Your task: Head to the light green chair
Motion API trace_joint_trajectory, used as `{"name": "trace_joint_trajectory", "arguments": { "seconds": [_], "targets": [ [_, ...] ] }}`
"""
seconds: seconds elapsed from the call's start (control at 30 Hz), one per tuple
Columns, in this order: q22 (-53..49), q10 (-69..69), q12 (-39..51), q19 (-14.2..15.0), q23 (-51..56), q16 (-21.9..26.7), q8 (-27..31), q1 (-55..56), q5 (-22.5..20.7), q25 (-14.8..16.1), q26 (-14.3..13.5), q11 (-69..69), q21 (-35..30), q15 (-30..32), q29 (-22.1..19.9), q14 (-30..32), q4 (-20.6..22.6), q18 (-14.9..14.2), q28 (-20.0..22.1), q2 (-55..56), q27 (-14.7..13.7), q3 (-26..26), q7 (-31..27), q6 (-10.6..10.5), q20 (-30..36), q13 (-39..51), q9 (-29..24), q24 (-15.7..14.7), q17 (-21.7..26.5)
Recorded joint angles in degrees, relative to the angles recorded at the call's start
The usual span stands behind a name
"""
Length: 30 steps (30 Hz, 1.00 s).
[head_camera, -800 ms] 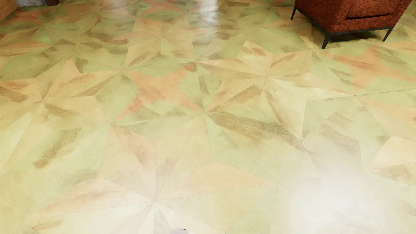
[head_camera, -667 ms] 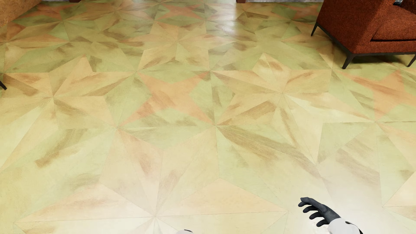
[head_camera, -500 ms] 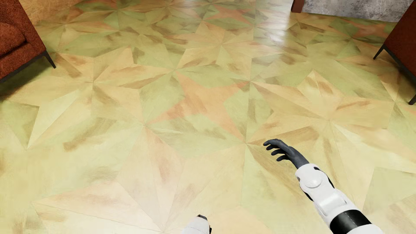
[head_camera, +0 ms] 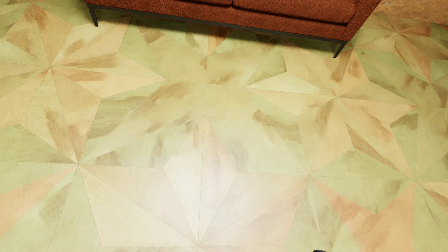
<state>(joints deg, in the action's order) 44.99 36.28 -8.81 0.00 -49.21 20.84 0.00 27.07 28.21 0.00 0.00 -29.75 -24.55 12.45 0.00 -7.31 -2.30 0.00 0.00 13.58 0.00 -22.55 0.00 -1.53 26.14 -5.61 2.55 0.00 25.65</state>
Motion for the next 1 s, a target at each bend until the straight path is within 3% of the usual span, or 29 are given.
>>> {"name": "trace_joint_trajectory", "arguments": {
  "seconds": [0.07, 0.2, 0.27, 0.33, 0.4, 0.53, 0.67, 0.73, 0.8, 0.83, 0.9, 1.0],
  "targets": [
    [-8.05, -4.45, -0.51, 0.00, -10.74, -1.64, 0.00, -0.44, -2.51, 0.00, 0.00, -3.28, -2.82, 1.98, 0.00, -0.24, 0.26, 0.00, 0.00, 0.91, 0.00, 6.83, 0.00, -1.49, 4.64, -3.96, 1.15, 0.00, 1.56],
    [-23.01, -7.04, -0.09, 0.00, -8.67, 2.03, 0.00, -5.03, -12.94, 0.00, 0.00, -5.55, -1.22, -6.17, 0.00, -15.13, 5.65, 0.00, 0.00, 0.85, 0.00, 26.45, 0.00, -6.36, 12.61, -17.16, 2.88, 0.00, 3.86],
    [-22.89, -9.26, 1.68, 0.00, -8.09, 3.57, 0.00, -7.81, -16.27, 0.00, 0.00, -6.91, 1.54, -8.76, 0.00, -18.96, 7.69, 0.00, 0.00, 4.08, 0.00, 35.19, 0.00, -5.87, 11.32, -20.83, 1.43, 0.00, 2.36],
    [-19.69, -10.88, 5.00, 0.00, -10.42, 4.13, 0.00, -9.39, -18.52, 0.00, 0.00, -7.25, 1.42, -7.97, 0.00, -19.73, 8.05, 0.00, 0.00, 10.90, 0.00, 39.51, 0.00, -4.66, 8.70, -19.44, 0.13, 0.00, 0.53],
    [-16.03, -12.17, 7.08, 0.00, -10.67, 4.16, 0.00, -11.45, -20.20, 0.00, 0.00, -5.42, -0.02, -7.71, 0.00, -18.07, 7.11, 0.00, 0.00, 18.65, 0.00, 39.20, 0.00, -3.45, 4.73, -15.83, -1.18, 0.00, -0.40],
    [-16.91, -11.52, 4.80, 0.00, 5.81, 6.00, 0.00, -16.22, -23.14, 0.00, 0.00, 1.93, 9.38, -8.80, 0.00, -15.05, 4.68, 0.00, 0.00, 28.92, 0.00, 34.28, 0.00, -3.72, 1.24, -10.46, -2.23, 0.00, 2.90],
    [-13.79, -9.95, 2.83, 0.00, 15.72, 6.59, 0.00, -23.60, -22.94, 0.00, 0.00, 1.95, 20.47, -3.65, 0.00, -19.19, 2.91, 0.00, 0.00, 30.88, 0.00, 37.02, 0.00, -3.24, 2.10, -3.03, -3.44, 0.00, 4.12],
    [-10.63, -8.79, 2.68, 0.00, 16.07, 5.42, 0.00, -26.86, -21.83, 0.00, 0.00, -0.21, 22.10, -7.42, 0.00, -19.73, 2.68, 0.00, 0.00, 27.90, 0.00, 37.02, 0.00, -2.27, 3.99, -1.90, -2.49, 0.00, 3.43],
    [-8.59, -7.70, 1.40, 0.00, 14.99, 3.80, 0.00, -29.54, -20.68, 0.00, 0.00, -0.10, 20.86, -9.92, 0.00, -18.78, 2.32, 0.00, 0.00, 22.51, 0.00, 35.95, 0.00, -1.23, 4.95, -2.72, -0.25, 0.00, 2.90],
    [-7.67, -5.81, 0.05, 0.00, 12.36, 2.72, 0.00, -30.04, -21.50, 0.00, 0.00, 0.03, 18.33, -7.38, 0.00, -16.51, 1.65, 0.00, 0.00, 20.62, 0.00, 33.51, 0.00, -1.72, 4.39, -3.30, 0.62, 0.00, 2.48],
    [-5.01, 0.24, -3.26, 0.00, 5.13, 0.25, 0.00, -29.76, -23.92, 0.00, 0.00, -1.04, 12.31, -5.03, 0.00, -9.58, 1.02, 0.00, 0.00, 17.70, 0.00, 27.48, 0.00, -3.59, 2.61, -3.82, 2.02, 0.00, 1.57],
    [0.43, 20.49, -7.81, 0.00, -5.67, -2.01, 0.00, -20.10, -25.15, 0.00, 0.00, 0.41, 5.11, -10.00, 0.00, 4.22, 1.46, 0.00, 0.00, 10.01, 0.00, 23.18, 0.00, -6.21, 3.13, -4.11, 2.94, 0.00, 0.30]
  ]
}}
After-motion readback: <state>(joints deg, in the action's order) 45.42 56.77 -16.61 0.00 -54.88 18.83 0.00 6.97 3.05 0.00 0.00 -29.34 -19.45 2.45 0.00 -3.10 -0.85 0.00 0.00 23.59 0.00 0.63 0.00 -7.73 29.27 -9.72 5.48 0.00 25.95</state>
